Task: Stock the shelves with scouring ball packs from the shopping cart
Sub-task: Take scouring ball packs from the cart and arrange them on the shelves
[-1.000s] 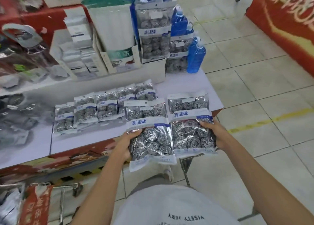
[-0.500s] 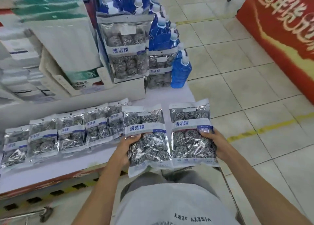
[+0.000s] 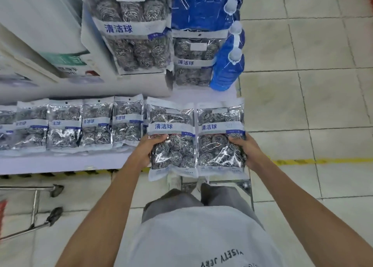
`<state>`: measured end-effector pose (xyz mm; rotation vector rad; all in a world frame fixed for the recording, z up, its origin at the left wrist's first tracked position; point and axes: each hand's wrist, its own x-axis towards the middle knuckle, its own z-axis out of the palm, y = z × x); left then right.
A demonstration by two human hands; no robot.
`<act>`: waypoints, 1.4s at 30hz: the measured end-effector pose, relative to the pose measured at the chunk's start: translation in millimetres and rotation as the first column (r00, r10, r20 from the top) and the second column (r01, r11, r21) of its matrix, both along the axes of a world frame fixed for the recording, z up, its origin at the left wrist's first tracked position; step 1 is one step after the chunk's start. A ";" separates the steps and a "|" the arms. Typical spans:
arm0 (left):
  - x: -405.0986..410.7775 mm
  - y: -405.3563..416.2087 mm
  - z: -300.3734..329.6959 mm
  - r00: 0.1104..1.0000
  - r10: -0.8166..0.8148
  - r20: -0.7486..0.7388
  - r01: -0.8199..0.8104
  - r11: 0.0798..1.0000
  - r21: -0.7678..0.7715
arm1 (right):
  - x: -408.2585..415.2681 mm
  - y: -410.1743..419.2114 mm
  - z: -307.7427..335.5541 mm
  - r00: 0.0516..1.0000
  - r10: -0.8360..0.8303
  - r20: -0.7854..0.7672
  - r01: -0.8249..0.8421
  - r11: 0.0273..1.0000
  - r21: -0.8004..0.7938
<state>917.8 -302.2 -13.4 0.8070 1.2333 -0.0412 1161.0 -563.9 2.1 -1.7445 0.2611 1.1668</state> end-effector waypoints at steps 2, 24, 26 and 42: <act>11.4 -2.3 -5.6 0.999 0.031 -0.025 -0.031 0.999 0.010 | 14.6 6.0 -9.6 1.000 0.027 -0.008 -0.027 0.999 -0.019; 59.7 42.7 -112.0 0.959 0.000 -0.285 0.064 0.974 0.216 | 63.2 51.1 -127.4 0.985 0.062 0.160 -0.021 0.969 -0.248; 63.0 43.2 -114.4 0.956 0.012 -0.293 0.063 0.968 0.244 | 62.4 54.9 -130.4 0.986 0.049 0.161 -0.007 0.968 -0.250; 66.0 20.4 -61.2 0.952 -0.064 -0.299 0.164 0.933 0.321 | 54.3 47.7 -68.4 0.675 0.653 0.345 -0.441 0.731 -0.521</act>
